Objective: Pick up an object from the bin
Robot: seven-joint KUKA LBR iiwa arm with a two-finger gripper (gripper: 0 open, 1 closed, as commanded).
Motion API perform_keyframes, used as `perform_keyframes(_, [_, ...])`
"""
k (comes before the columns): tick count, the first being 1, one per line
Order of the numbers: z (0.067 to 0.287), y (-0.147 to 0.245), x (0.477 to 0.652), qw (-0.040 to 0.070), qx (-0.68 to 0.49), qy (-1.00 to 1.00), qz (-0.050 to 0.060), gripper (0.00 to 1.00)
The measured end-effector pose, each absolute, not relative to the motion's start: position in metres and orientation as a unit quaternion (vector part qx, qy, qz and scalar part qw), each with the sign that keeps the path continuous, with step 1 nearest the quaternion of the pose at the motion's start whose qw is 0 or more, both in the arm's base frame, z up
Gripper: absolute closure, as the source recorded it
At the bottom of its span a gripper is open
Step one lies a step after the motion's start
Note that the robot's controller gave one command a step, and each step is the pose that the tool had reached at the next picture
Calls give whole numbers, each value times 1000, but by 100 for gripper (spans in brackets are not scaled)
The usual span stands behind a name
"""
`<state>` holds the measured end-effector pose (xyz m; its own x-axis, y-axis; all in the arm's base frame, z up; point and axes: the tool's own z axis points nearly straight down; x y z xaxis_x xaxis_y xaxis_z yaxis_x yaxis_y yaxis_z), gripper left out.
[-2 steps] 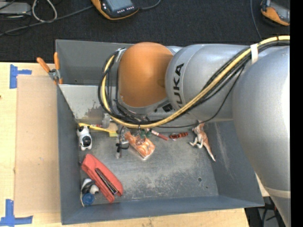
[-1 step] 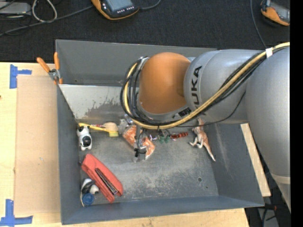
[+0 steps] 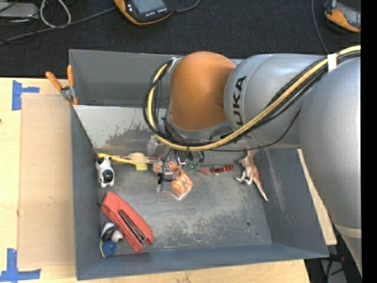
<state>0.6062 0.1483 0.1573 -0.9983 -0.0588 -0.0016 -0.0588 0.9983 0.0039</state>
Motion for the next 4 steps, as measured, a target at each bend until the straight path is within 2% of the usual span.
perform_keyframes(1, [176,116,611,-1,-104,995,2,0])
perform_keyframes(2, [129,99,617,2,-13,1000,3,0])
perform_keyframes(3, [136,76,602,-1,-40,999,2,0])
perform_keyframes(4, [117,62,609,0,68,998,2,0])
